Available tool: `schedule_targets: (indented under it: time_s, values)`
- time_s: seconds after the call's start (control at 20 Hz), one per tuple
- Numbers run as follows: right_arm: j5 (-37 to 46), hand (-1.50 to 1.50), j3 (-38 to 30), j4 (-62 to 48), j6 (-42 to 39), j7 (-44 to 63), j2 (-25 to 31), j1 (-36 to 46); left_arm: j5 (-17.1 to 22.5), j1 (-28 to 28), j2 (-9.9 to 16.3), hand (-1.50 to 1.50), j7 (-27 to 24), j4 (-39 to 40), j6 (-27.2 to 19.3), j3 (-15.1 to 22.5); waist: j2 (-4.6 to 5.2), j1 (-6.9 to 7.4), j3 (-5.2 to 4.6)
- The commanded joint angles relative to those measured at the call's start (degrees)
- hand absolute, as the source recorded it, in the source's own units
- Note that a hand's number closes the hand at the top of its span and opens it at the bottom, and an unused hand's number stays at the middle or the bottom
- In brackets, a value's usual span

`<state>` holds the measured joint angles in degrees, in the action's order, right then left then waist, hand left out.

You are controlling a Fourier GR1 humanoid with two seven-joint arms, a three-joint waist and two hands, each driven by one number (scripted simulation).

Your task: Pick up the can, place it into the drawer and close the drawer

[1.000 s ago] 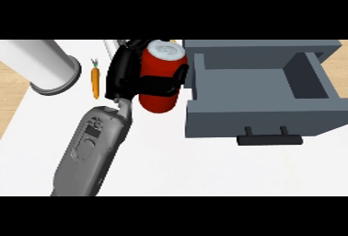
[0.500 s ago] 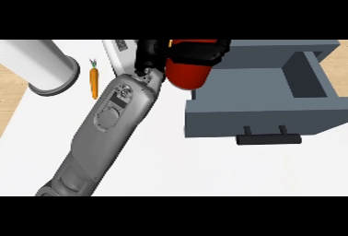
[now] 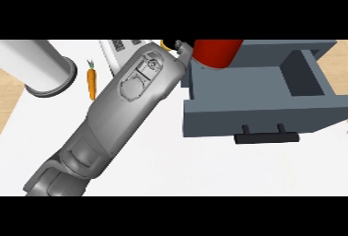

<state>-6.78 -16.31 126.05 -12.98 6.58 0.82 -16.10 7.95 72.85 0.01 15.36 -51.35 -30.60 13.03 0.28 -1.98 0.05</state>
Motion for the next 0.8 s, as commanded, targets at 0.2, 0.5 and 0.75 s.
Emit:
schedule_targets:
  time_s: [0.2,0.5,0.75]
  values:
    - [-0.3,-1.50,-0.4,-1.3,1.2,1.5,1.0,3.7,6.4,6.8,0.0,1.50,-2.7,10.0,-2.9,6.0,0.03,-0.41,0.03]
    - [1.1,-1.50,1.0,-2.4,1.3,0.8,0.7,4.8,12.3,11.0,0.0,1.50,-7.0,17.8,-4.1,8.5,0.46,-1.98,0.07]
    - [-0.6,-1.50,-0.2,-1.8,0.5,1.7,2.0,5.0,15.2,10.5,0.0,1.50,-9.4,21.2,-2.2,10.5,0.52,-1.91,0.06]
